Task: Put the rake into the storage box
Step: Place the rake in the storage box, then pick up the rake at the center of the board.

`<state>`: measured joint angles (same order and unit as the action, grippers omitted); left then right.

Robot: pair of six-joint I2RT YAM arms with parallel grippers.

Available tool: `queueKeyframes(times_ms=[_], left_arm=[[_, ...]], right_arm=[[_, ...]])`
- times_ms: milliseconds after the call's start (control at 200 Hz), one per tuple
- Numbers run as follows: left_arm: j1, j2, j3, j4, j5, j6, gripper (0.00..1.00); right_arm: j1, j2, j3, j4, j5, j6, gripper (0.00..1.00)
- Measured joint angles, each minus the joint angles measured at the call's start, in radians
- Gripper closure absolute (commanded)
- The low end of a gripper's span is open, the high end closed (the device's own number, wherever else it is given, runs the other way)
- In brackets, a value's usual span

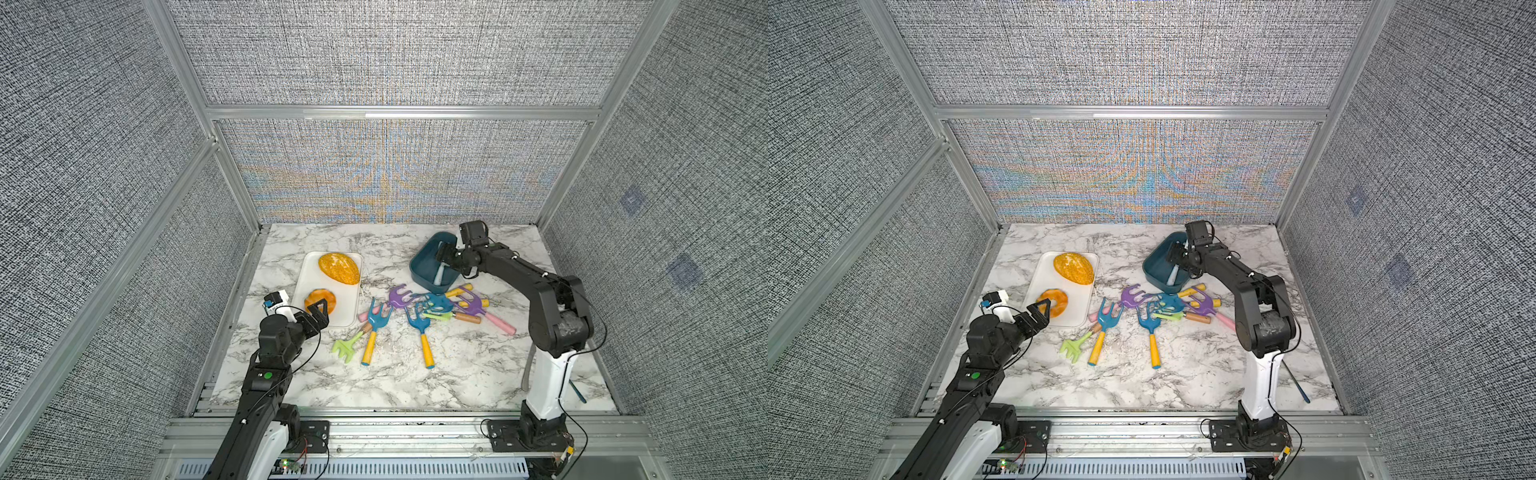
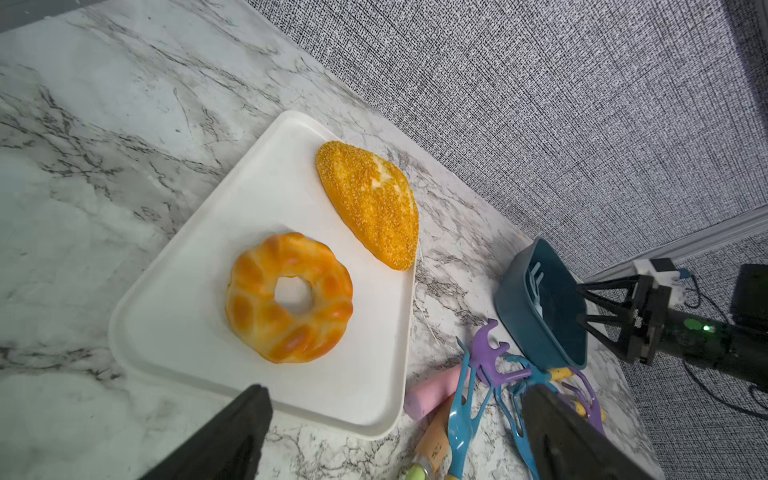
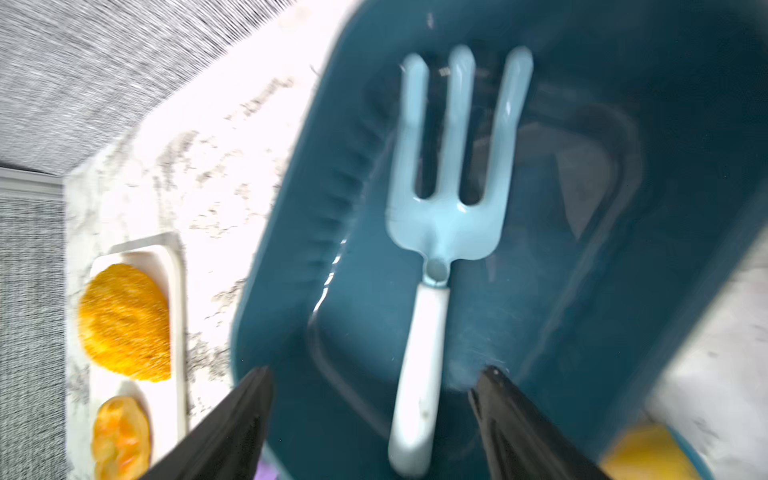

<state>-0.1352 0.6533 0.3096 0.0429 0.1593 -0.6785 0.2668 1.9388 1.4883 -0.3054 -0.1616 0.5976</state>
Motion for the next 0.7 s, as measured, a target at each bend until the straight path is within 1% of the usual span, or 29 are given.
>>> queueKeyframes(times_ms=[105,250,370,485,521,611,701], left_arm=[[-0.048,0.03,0.034,-0.021,-0.004,0.021,0.02],[-0.142,0.092,0.097,-0.085,-0.056,0.041,0.08],[-0.22,0.138,0.145,-0.169,-0.082,0.046,0.14],[-0.295,0.147,0.166,-0.259,-0.105,0.046,0.2],[-0.322,0.147,0.169,-0.287,-0.109,0.045,0.22],[-0.382,0.154,0.181,-0.351,-0.13,0.042,0.31],[-0.439,0.188,0.209,-0.409,-0.151,0.034,0.34]], right_arm=[[-0.005,-0.092,-0.052,0.019,-0.008,-0.026,0.08],[-0.006,-0.241,-0.171,0.04,-0.04,-0.074,0.01],[-0.011,-0.365,-0.289,0.053,-0.056,-0.131,0.01],[-0.015,-0.486,-0.424,0.067,-0.055,-0.177,0.01],[-0.018,-0.518,-0.459,0.073,-0.053,-0.185,0.01],[-0.019,-0.599,-0.552,0.092,-0.036,-0.196,0.01],[-0.018,-0.669,-0.636,0.114,-0.013,-0.203,0.01]])
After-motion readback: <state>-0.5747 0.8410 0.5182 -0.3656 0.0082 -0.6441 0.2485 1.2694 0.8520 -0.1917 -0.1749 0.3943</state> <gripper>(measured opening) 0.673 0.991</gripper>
